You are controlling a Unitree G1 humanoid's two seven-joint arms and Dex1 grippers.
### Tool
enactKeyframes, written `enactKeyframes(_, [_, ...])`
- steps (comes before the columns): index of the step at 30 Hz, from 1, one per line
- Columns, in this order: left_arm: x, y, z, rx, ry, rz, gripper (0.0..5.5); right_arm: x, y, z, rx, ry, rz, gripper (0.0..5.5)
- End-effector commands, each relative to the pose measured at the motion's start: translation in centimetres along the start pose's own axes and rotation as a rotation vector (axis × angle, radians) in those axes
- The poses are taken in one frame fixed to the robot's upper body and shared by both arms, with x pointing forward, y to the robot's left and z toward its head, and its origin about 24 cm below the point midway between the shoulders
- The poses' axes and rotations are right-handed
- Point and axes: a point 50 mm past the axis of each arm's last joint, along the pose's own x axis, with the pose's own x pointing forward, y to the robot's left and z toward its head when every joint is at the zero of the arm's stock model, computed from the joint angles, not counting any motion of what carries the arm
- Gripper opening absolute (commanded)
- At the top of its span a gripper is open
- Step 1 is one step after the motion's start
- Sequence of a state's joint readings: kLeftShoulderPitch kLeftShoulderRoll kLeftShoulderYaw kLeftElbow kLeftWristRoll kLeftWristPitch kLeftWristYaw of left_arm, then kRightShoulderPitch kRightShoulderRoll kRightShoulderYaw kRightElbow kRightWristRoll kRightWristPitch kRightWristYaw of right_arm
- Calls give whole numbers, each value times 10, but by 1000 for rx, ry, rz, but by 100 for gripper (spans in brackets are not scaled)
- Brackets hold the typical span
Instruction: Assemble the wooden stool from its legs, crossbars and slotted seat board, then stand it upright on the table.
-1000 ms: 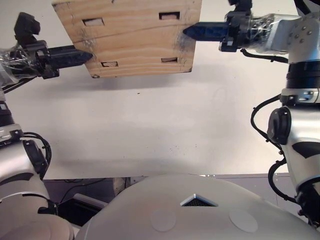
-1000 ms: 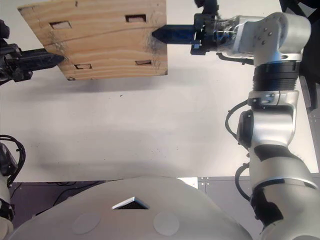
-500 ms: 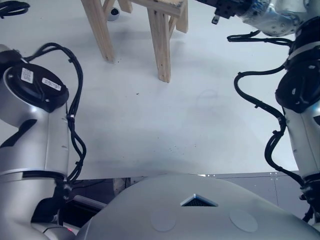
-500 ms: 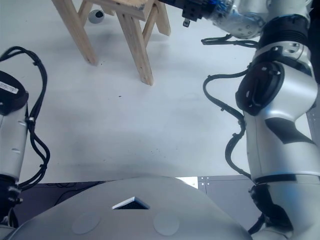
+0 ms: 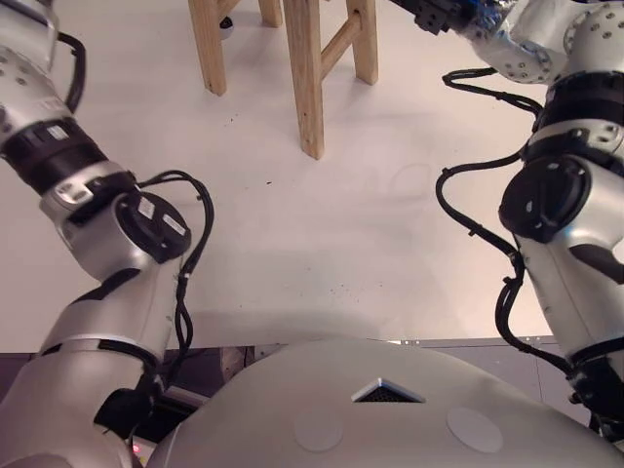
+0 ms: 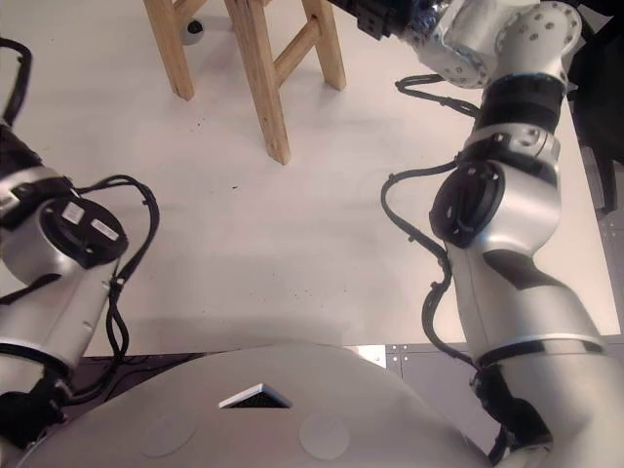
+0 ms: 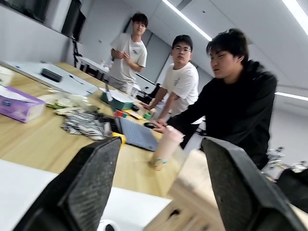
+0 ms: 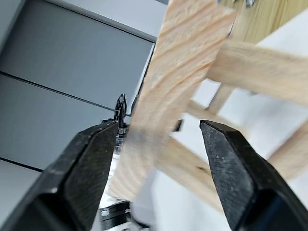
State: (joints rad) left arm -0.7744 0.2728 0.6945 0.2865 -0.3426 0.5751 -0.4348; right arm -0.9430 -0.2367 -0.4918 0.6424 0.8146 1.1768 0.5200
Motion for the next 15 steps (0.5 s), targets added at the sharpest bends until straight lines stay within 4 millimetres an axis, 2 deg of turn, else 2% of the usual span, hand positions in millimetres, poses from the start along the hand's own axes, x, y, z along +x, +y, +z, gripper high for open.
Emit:
enactKeyframes(1, [-53, 28, -47, 244, 17, 192, 256, -26, -7, -64, -554, -107, -249, 253])
enactKeyframes(4, [-72, 40, -66, 287, 66, 256, 201, -30, -19, -88, -830, -251, -507, 192])
enactKeyframes(6, [-75, 37, -80, 307, 109, 241, 178, -31, -20, -95, -878, -369, -589, 165])
enactKeyframes(8, [-74, 29, -90, 314, 128, 214, 149, -35, -23, -88, -891, -485, -667, 133])
enactKeyframes(12, [-72, 11, -106, 362, 131, 165, 95, -53, -28, -57, -972, -651, -778, 70])
enactKeyframes(15, [-87, 6, -128, 323, 129, 233, 41, -61, -39, -43, -924, -700, -843, 7])
